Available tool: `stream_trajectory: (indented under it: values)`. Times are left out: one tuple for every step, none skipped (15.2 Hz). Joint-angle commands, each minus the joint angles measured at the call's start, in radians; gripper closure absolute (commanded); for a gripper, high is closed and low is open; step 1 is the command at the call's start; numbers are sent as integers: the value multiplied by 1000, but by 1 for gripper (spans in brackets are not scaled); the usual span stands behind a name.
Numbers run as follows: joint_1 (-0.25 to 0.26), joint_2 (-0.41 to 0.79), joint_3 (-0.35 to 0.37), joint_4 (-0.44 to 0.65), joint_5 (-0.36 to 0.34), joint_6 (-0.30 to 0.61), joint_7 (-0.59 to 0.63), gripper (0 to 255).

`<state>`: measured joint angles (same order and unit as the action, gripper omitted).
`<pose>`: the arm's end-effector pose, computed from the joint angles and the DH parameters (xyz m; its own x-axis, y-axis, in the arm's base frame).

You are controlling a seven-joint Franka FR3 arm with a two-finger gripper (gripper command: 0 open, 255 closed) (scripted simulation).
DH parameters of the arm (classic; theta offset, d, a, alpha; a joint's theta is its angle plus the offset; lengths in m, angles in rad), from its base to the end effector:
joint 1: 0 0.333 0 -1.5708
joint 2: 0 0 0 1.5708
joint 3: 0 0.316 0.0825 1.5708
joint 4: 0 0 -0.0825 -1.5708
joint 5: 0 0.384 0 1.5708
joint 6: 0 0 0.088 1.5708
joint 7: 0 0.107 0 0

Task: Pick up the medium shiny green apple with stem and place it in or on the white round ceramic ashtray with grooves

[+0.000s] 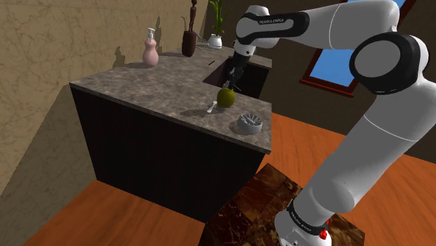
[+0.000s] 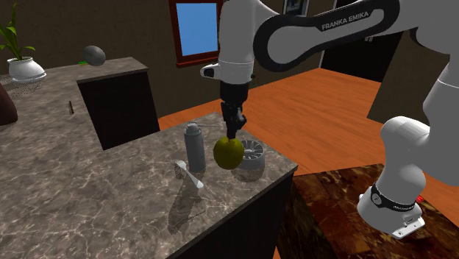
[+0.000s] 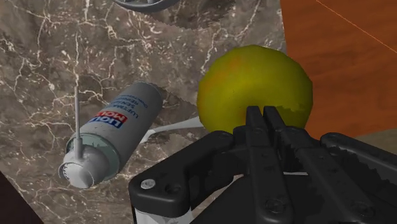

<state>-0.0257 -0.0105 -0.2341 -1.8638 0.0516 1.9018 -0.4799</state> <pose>0.5460 -0.1417 0.5194 0.9772 0.2018 0.0663 0.2038 -0.9787 -0.0241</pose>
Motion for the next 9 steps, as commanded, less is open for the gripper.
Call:
stream_trajectory:
  values:
    - [-13, -23, -14, -6, -5, -18, -25, 255]
    - [-23, -37, -24, -9, -8, -29, -43, 255]
    - [-33, -49, -34, -11, -12, -40, -61, 255]
    - [-42, -61, -44, -11, -15, -51, -80, 255]
    - [-52, -71, -55, -11, -18, -63, -99, 255]
    - [-61, -81, -66, -9, -21, -75, -118, 255]
    - [-70, -90, -77, -6, -24, -87, -137, 255]
    - [-80, -98, -88, -2, -27, -99, -156, 255]
    - [-89, -105, -99, 3, -29, -112, -176, 255]
